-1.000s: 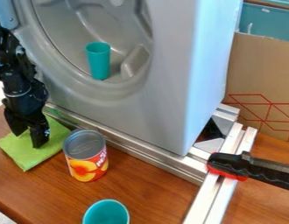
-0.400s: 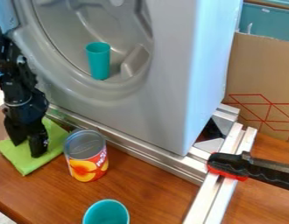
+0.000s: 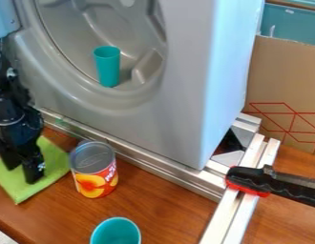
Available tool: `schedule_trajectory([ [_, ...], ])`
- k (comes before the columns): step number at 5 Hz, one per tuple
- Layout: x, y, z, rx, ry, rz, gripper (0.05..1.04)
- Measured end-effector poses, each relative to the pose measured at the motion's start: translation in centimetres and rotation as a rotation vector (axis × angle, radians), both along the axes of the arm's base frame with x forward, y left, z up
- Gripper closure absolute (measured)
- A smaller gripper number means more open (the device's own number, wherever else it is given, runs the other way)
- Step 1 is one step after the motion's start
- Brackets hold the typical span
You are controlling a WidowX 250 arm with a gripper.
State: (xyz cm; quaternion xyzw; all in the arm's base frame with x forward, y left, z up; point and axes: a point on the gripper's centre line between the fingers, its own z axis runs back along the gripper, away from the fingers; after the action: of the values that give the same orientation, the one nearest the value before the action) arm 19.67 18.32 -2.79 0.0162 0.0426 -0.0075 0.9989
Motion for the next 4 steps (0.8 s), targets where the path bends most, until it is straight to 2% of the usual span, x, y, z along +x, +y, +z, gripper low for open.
schedule_trajectory([
  [1, -3.1, -0.1, 0.0, 0.007, 0.061, 0.02, 0.083],
  [2, -4.2, -0.3, 0.0, 0.007, 0.086, 0.028, 0.083],
  [3, -4.5, -0.1, 0.1, 0.007, 0.096, 0.044, 0.083],
  [4, -3.7, 0.0, 0.6, -0.009, 0.068, 0.064, 0.083],
])
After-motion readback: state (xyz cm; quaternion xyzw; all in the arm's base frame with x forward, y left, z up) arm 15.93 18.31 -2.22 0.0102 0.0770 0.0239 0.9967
